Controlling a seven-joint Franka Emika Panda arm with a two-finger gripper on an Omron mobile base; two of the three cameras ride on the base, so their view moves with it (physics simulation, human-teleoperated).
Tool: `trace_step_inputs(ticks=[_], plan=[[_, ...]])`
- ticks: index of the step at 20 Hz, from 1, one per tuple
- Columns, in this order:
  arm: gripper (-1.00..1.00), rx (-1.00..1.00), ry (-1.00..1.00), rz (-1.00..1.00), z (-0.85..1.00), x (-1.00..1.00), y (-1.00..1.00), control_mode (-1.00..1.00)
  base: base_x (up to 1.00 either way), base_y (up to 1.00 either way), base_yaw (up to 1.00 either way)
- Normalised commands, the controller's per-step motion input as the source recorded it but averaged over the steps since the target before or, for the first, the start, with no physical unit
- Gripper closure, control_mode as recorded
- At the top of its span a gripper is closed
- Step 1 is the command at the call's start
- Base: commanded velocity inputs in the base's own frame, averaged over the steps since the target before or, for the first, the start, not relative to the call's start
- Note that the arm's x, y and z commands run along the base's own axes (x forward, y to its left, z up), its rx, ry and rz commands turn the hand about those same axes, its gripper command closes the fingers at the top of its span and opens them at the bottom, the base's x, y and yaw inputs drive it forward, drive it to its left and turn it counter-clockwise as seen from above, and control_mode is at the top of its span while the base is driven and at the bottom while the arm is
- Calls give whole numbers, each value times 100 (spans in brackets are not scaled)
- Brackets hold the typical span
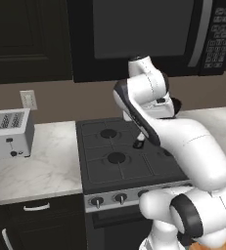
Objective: Pick up the pan with the steak in it and place it on the dining table. Then place the steak on the plate.
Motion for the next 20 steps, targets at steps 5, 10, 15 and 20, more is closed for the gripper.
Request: trace_step_inputs(ticks=[5, 10, 15, 20], plan=[[100, 5, 0, 20, 2, -88, -8, -100, 0, 0, 0], [100, 5, -6, 18, 0, -87, -18, -100, 0, 0, 0], [100, 6, -17, 15, 0, -82, -20, -100, 0, 0, 0], [100, 9, -21, 13, 0, -80, -20, -100, 0, 0, 0]])
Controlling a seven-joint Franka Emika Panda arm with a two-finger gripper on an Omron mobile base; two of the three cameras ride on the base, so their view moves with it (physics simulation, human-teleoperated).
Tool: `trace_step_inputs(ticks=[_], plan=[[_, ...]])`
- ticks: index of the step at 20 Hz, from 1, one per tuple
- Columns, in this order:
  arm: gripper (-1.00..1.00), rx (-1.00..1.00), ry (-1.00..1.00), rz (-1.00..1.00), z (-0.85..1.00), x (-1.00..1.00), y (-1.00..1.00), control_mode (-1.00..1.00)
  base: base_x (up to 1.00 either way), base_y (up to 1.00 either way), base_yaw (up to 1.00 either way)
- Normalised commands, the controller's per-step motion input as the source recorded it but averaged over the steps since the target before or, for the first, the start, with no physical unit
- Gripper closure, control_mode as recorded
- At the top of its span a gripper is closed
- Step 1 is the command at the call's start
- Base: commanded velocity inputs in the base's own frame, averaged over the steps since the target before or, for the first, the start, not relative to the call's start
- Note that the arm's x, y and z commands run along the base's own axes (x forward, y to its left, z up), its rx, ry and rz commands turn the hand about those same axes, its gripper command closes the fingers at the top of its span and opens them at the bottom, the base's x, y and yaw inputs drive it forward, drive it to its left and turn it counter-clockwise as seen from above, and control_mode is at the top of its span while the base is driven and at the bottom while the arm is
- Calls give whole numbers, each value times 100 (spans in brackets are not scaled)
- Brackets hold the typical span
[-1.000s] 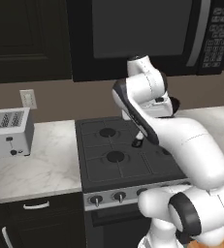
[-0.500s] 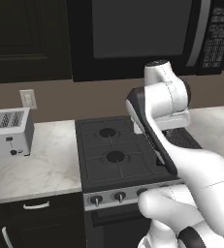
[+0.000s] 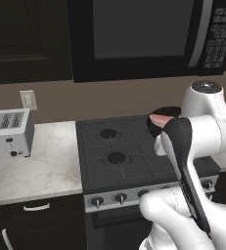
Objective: Pick up the pan with the steak in it and place it on the dining table. Then place the steak on the plate.
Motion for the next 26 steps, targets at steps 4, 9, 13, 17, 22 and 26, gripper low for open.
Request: trace_step_inputs(ticks=[4, 9, 13, 17, 22, 26], plan=[[100, 17, -22, 11, 9, -62, -20, -100, 0, 0, 0], [100, 0, -2, 0, 0, -1, 0, -100, 0, 0, 0], [100, 1, 0, 3, 27, -16, 0, -100, 0, 0, 0], [100, 0, 0, 0, 16, -22, 2, -100, 0, 0, 0], [100, 0, 0, 0, 0, 0, 0, -100, 0, 0, 0], [100, 0, -1, 10, -1, -17, 3, -100, 0, 0, 0]])
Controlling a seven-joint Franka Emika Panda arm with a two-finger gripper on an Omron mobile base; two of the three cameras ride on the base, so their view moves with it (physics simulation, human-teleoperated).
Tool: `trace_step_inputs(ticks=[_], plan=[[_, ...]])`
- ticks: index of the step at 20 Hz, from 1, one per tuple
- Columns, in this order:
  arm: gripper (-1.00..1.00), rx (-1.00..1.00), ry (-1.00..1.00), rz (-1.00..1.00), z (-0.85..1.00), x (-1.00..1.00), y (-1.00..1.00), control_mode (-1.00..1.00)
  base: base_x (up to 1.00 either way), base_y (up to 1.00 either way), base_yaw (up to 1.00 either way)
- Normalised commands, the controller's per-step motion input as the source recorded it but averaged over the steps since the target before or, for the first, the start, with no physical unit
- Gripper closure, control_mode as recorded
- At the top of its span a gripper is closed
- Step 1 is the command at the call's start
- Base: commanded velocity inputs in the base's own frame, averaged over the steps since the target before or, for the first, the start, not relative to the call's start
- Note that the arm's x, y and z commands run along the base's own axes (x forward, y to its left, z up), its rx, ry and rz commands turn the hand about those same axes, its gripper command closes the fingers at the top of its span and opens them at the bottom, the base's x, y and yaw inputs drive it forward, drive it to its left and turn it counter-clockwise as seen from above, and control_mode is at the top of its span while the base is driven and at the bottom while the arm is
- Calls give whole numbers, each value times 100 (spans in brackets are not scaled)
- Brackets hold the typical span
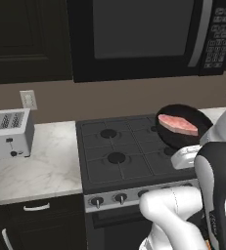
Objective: Pick up the pan with the steak in it and place it on the dining table. Then place the steak on the plate.
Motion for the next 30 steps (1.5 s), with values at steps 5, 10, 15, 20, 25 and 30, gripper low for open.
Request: trace_step_inputs(ticks=[5, 10, 15, 20, 25, 30], plan=[[100, 0, 0, 0, 0, 0, 0, 100, -6, 0, 50], [100, 0, 0, 0, 0, 0, 0, 100, -26, 1, 43], [100, 0, 0, 0, 0, 0, 0, 100, -37, 0, 40], [100, 0, 0, 0, 0, 0, 0, 100, -34, 0, 41], [100, 0, 0, 0, 0, 0, 0, 100, -35, 0, 41], [100, 0, 0, 0, 0, 0, 0, 100, -35, 1, 41]])
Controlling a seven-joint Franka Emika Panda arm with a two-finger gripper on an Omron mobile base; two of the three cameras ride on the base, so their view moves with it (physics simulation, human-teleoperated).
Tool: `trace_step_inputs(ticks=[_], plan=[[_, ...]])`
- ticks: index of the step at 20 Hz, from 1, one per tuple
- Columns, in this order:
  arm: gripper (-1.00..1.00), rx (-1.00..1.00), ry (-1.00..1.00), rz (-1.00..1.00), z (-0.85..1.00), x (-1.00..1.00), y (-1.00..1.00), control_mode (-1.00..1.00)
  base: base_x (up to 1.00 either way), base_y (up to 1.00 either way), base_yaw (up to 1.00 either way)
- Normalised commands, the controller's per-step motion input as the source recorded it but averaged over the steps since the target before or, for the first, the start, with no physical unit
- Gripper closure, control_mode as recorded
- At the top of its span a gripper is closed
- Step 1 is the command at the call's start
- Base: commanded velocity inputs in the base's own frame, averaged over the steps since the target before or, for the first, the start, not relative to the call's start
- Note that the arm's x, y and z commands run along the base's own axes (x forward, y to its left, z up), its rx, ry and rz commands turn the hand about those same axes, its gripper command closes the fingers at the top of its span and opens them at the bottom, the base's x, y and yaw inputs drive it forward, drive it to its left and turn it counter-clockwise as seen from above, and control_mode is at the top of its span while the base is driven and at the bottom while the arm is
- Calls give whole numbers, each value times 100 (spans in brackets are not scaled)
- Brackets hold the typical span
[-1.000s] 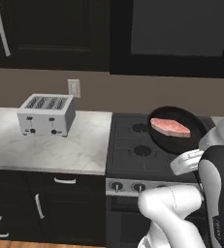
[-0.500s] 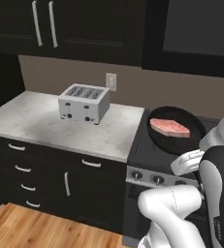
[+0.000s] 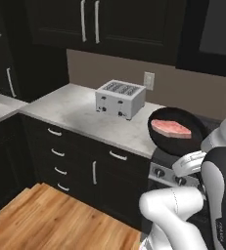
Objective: Pick up the pan with the steak in it and place it on the dining table. Then place the steak on the plate.
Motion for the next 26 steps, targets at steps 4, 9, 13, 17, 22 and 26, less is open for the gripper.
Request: trace_step_inputs(ticks=[4, 9, 13, 17, 22, 26], plan=[[100, 0, 0, 0, 0, 0, 0, 100, -47, 14, 36], [100, 0, 0, 0, 0, 0, 0, 100, -65, 32, 28], [100, 0, 0, 0, 0, 0, 0, 100, -65, 46, 26], [100, 0, 0, 0, 0, 0, 0, 100, -52, 43, 29], [100, 0, 0, 0, 0, 0, 0, 100, -35, 36, 34], [100, 0, 0, 0, 0, 0, 0, 100, -9, 20, 45]])
